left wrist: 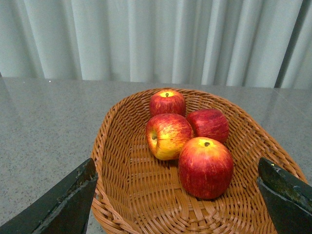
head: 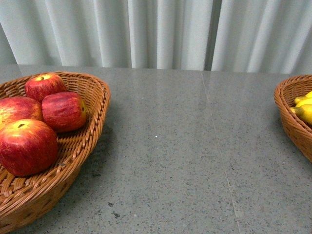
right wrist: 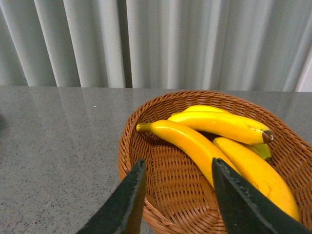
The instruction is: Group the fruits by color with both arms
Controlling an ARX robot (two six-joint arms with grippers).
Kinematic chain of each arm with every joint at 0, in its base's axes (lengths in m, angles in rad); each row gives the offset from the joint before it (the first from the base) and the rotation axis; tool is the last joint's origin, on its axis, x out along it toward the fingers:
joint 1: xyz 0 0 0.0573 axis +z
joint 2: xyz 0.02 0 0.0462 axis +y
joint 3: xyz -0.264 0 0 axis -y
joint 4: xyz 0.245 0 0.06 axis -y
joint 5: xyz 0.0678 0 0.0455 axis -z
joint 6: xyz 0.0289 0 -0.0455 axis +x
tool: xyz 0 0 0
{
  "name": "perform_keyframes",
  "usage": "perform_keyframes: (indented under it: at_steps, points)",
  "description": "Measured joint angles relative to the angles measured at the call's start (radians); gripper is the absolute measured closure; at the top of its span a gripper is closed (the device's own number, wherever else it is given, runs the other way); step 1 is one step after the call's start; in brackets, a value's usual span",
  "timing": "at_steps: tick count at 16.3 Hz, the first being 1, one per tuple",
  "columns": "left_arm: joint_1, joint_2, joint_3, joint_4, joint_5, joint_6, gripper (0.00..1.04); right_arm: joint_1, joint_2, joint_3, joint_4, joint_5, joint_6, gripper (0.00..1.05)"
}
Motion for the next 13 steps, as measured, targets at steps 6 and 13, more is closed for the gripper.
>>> perform_keyframes:
  at_steps: [6,13]
  points:
    - [0.0,0.0,0.0,0.0,0.0,0.0,0.07,0.0,0.0,0.0,0.0,0.0,0.0,0.05]
    - [0.0,0.0,0.0,0.0,0.0,0.0,0.07,0.0,0.0,0.0,0.0,0.0,0.0,0.07]
